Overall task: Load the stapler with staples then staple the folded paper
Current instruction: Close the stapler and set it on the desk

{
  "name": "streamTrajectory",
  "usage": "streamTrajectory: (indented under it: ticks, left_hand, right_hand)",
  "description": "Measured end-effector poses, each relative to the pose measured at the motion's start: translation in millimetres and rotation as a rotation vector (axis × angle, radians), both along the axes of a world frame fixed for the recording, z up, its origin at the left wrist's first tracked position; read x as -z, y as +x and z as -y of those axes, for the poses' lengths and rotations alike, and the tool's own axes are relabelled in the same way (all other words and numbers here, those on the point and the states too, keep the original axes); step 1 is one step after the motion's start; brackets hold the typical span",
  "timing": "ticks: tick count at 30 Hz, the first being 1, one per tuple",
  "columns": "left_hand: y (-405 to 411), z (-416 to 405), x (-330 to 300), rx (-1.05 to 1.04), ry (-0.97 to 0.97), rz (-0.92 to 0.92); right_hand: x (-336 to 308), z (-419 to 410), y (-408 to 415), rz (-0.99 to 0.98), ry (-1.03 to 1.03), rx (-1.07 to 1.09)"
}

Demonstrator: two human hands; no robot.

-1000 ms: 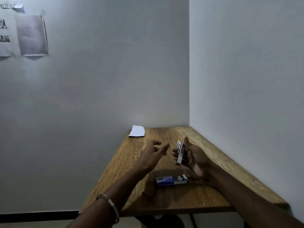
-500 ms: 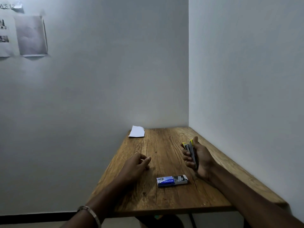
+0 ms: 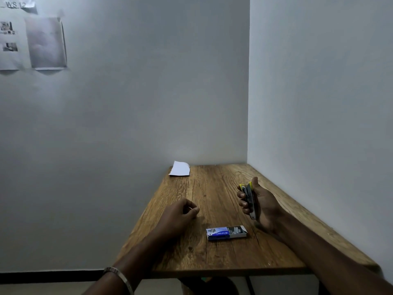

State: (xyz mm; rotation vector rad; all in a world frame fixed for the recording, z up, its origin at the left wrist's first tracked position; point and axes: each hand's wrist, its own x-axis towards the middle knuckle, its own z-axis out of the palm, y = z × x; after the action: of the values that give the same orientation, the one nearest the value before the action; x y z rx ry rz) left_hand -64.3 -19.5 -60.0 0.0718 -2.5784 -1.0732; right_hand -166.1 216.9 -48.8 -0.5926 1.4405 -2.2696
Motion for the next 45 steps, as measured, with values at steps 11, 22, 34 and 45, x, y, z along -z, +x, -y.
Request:
streamTrajectory:
  ticks: [11, 22, 34, 45]
  left_hand:
    - [-2, 3, 4, 0.003, -0.019, -0.028]
    - [-8, 4, 10, -0.019, -0.063, -0.045]
    - [-8, 3, 11, -0.039, -0.015, -0.071]
    - [-8, 2, 12, -0.025, -0.069, -0.082]
  right_hand:
    - [-4, 0, 4, 0.044, -0.071, 0.076]
    - [-9, -6, 3, 0.114, -0.215, 0.065]
    - [13, -5, 4, -0.963, 0.911, 0.527]
    - [20, -9, -2, -0.898, 1.039, 0.462]
